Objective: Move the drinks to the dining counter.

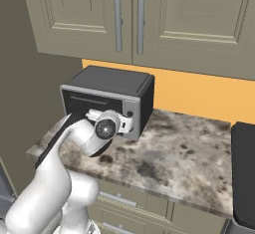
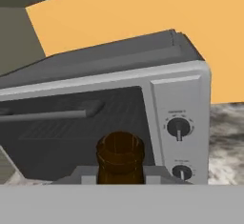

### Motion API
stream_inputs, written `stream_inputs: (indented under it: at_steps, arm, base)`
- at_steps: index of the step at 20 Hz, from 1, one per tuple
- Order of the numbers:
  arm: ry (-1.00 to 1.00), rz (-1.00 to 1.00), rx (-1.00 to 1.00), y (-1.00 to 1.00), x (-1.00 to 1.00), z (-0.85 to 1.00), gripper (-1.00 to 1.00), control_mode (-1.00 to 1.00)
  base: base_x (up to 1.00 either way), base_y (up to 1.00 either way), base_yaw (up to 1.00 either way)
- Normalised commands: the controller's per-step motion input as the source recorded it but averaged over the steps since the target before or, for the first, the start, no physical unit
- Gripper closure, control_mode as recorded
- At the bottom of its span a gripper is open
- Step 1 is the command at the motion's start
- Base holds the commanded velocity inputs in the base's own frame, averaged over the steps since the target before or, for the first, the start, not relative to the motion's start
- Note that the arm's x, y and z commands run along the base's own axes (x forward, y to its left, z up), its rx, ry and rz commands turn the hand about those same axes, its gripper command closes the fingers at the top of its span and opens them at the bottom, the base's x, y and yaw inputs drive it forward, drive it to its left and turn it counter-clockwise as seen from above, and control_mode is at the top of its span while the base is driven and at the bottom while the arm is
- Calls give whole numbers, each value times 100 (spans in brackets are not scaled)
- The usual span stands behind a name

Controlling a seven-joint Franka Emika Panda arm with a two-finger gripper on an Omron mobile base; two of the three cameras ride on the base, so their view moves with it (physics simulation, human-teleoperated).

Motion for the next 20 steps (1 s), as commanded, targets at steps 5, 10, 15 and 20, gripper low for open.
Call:
stream_inputs:
  at_steps: [5, 10, 15, 20]
  arm:
    - [0, 0, 0, -1, -72, 100, 100, -100]
    - [0, 0, 0, -2, -98, 95, 100, -100]
    - [-6, 0, 0, -6, -100, 58, 100, -100]
    - [-10, 0, 0, -1, -83, 49, 100, -100]
  base:
    - [0, 0, 0]
    - [0, 0, 0]
    - [0, 0, 0]
    - [0, 0, 0]
